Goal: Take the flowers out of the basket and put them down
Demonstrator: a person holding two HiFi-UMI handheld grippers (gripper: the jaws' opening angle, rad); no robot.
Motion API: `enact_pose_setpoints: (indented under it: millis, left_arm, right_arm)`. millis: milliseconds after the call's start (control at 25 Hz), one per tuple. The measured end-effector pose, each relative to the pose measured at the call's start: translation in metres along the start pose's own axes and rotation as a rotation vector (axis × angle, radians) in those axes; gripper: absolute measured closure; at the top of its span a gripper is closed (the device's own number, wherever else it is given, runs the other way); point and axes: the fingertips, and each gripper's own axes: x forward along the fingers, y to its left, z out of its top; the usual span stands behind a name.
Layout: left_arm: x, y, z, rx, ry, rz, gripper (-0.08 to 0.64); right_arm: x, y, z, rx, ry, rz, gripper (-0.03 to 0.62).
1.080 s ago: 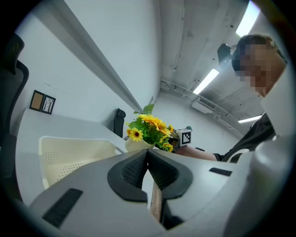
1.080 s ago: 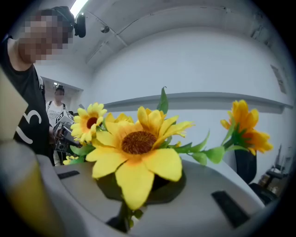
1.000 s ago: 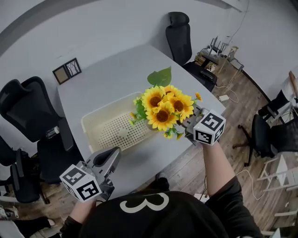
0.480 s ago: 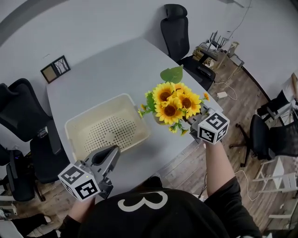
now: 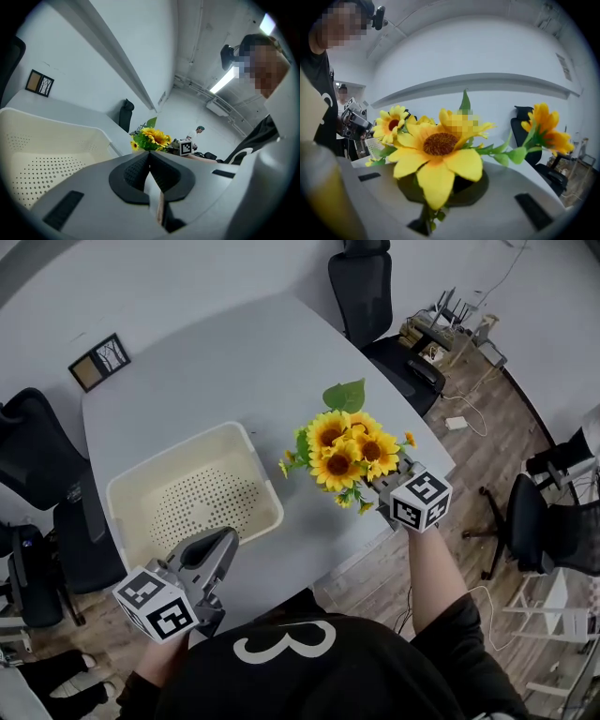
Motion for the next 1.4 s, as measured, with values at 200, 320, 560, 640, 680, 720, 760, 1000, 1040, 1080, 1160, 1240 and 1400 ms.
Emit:
enact_pose_setpoints:
  millis: [200,320,560,640,680,720,760,1000,1040,1080,1160,1240,1400]
  left_arm:
    - [0.013,0.007,-0.007,-0.027,0.001,0.040,0.548]
    - [0.022,0.012,-0.011,-0.044,0.007,0.058,0.548]
    - [0.037,0.017,-0.015,-0.061,0.015,0.088,0.548]
    - [0.039,0.020,-0.016,-0.064,0.018,0.096,0.548]
    - [0.040,0.021,-0.017,-0.065,0.019,0.099,0.548]
    - [0.042,0.022,-0.018,-0.065,0.019,0.101,0.548]
    - [0.043,0.022,-0.018,-0.065,0.018,0.103,0.548]
    - [0.050,0.022,-0.021,-0.068,0.021,0.113,0.548]
    - [0.050,0.022,-0.022,-0.068,0.019,0.115,0.548]
    - [0.051,0.021,-0.022,-0.068,0.016,0.117,0.548]
    - [0.051,0.018,-0.022,-0.067,0.014,0.120,0.548]
    - [0.051,0.015,-0.022,-0.065,0.015,0.122,0.548]
    - [0.049,0.012,-0.020,-0.059,0.009,0.124,0.548]
  right_arm:
    - [0.011,-0.015,-0.036,0.016,0.028,0.000,0.548]
    - [0.019,-0.024,-0.056,0.030,0.019,-0.002,0.545]
    - [0.028,-0.033,-0.085,0.064,0.028,0.015,0.543]
    - [0.032,-0.034,-0.090,0.078,0.029,0.020,0.543]
    - [0.035,-0.034,-0.092,0.079,0.034,0.023,0.543]
    - [0.036,-0.034,-0.095,0.080,0.038,0.027,0.543]
    - [0.037,-0.034,-0.096,0.083,0.038,0.029,0.543]
    - [0.038,-0.035,-0.097,0.132,0.031,0.030,0.535]
    - [0.038,-0.035,-0.097,0.141,0.032,0.030,0.532]
    - [0.038,-0.035,-0.097,0.149,0.035,0.031,0.532]
    - [0.038,-0.035,-0.098,0.164,0.042,0.033,0.529]
    - [0.037,-0.035,-0.098,0.182,0.049,0.035,0.522]
    - [0.036,-0.038,-0.096,0.221,0.042,0.031,0.498]
